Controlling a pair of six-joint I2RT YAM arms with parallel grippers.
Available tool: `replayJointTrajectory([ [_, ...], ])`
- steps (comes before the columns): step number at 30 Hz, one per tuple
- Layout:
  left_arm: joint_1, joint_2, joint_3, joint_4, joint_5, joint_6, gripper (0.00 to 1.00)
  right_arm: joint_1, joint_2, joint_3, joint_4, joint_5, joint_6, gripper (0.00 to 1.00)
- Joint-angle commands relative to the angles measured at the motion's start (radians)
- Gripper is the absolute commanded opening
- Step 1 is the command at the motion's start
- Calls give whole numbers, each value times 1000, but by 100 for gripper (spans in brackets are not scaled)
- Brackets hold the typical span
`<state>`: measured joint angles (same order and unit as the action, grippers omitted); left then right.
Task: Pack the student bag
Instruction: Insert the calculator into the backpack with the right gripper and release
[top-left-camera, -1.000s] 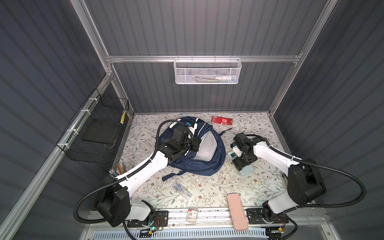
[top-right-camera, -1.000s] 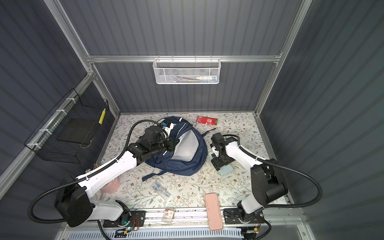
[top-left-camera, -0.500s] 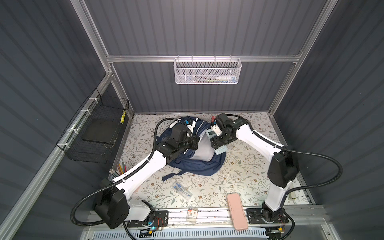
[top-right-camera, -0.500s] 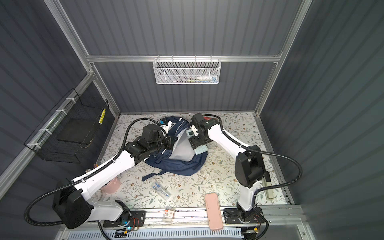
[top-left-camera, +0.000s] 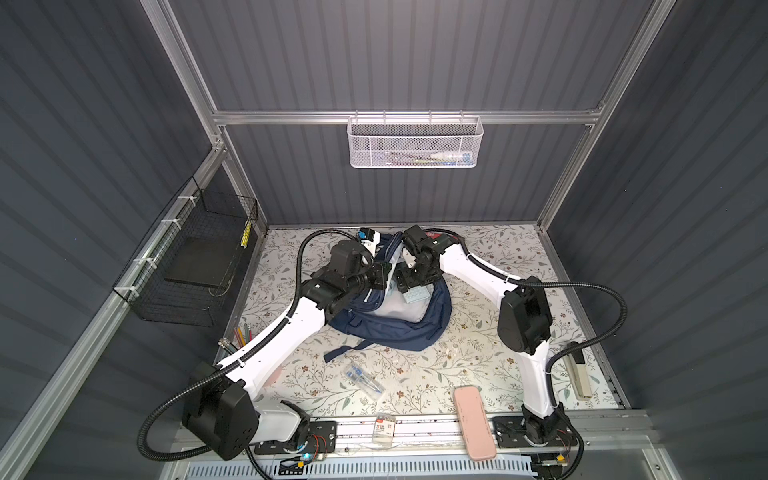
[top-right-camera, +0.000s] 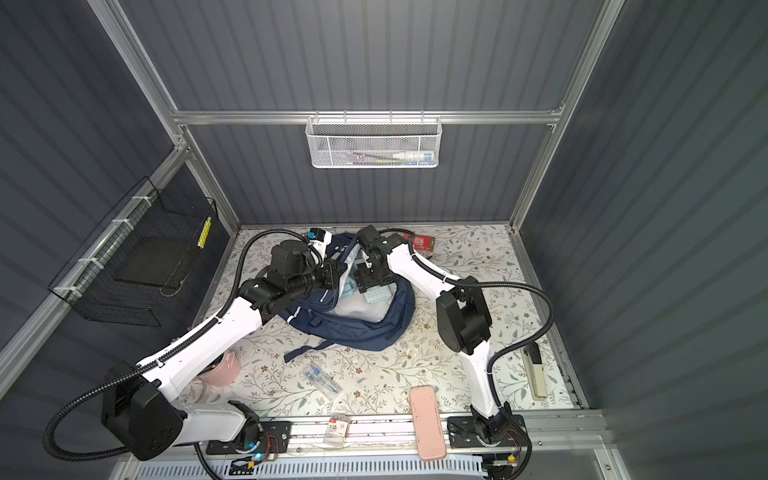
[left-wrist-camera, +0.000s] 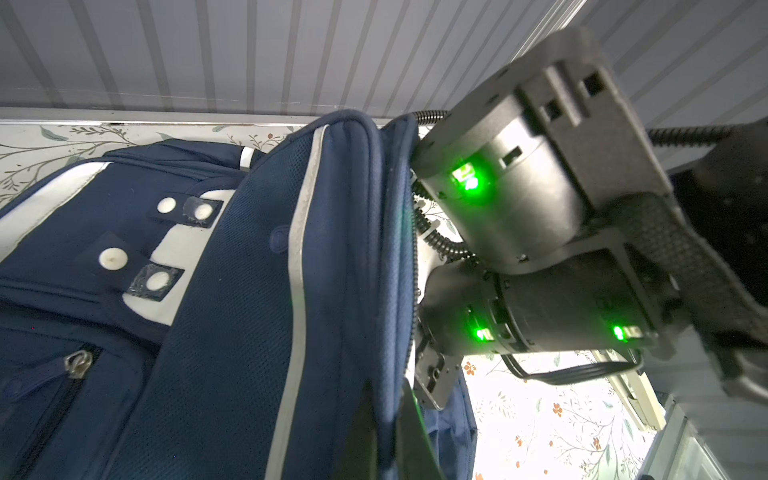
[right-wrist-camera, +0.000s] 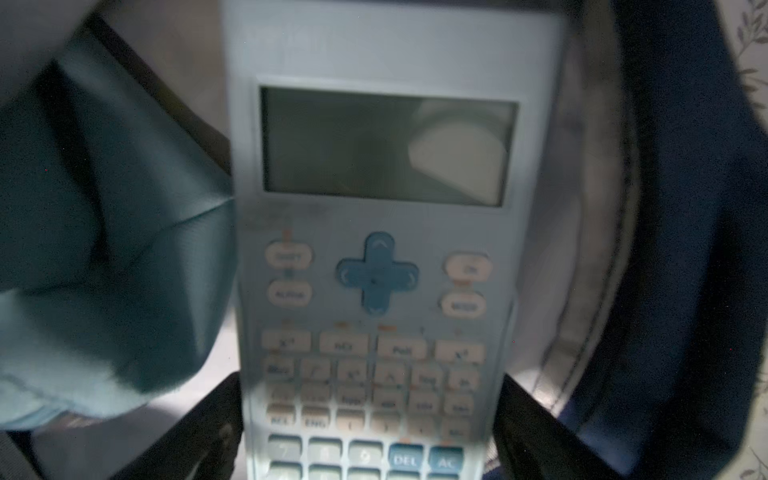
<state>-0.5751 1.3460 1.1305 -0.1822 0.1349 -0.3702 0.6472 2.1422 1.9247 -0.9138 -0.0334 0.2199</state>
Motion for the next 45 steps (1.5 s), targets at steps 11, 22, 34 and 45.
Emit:
replayJointTrajectory([
  [11,-2,84,-60,135,110,-82,0,-87,-302,-340,236,-122,214,99],
  [22,-2,93,-69,107,132,-86,0,-5,-380,-655,393,-200,452,59],
  [34,-2,50,-44,51,140,-88,0,-34,-335,-828,717,-128,590,15],
  [45,-2,54,-78,63,163,-91,0,-56,-318,-740,724,-19,510,18],
])
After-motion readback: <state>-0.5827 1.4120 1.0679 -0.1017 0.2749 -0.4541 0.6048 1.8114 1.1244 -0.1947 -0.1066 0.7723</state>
